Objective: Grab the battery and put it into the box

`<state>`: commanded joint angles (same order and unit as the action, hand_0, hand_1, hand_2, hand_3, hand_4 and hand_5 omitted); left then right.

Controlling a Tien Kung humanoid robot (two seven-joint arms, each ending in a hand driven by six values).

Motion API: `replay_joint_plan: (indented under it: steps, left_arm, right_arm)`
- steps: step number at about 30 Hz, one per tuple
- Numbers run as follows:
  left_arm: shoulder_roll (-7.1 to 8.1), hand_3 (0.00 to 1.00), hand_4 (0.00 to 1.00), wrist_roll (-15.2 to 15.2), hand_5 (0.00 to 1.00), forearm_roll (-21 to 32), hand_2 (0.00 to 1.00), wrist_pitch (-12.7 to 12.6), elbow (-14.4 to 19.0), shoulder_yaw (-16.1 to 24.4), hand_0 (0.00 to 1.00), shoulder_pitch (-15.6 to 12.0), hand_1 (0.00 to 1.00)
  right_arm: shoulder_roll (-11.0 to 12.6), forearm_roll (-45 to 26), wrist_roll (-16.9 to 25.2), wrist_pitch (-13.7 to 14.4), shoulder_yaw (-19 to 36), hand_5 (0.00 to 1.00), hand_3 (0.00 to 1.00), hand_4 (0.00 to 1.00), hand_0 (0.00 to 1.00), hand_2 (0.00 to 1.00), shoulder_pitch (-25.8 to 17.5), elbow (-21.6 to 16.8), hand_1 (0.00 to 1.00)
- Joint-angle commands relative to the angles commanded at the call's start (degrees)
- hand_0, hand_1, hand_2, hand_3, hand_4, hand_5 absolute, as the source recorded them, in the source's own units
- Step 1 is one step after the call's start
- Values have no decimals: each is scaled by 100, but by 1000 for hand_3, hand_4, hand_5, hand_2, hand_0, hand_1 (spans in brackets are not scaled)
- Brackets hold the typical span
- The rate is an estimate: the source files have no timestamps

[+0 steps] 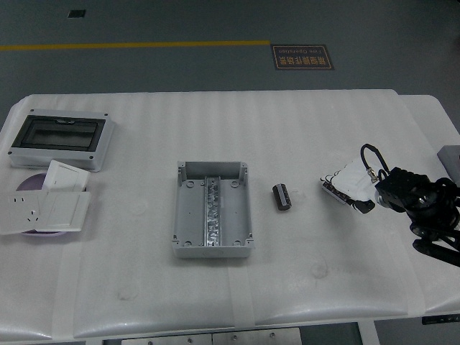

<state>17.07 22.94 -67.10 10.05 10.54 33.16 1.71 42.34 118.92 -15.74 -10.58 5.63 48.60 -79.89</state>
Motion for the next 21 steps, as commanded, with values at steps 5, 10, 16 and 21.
replay_joint_plan:
  steps: [5,10,16,21]
  left_arm:
    - [-3,647,682,-12,129,6,633,-11,1,-10,647,-10,669]
    - [-17,647,683,-18,130,5,632,-15,0,-10,648,-36,667]
    - [-32,647,683,-14,130,-47,632,-12,-4,29,647,-78,668]
    - [-49,647,684,-12,131,-87,633,-9,-4,53,648,-108,669]
  right_arm:
    - [85,-162,-207,433,-253,2,687,428,434,621,-74,-73,583]
    - [312,-593,-357,1057,140,2,659,452,424,590,-316,-345,575]
    - [283,-1294,-291,1346,1276,3,647,476,409,577,-783,-849,566]
    - [-182,-1882,-185,1503,2361,5,643,473,386,571,-1127,-1384,557]
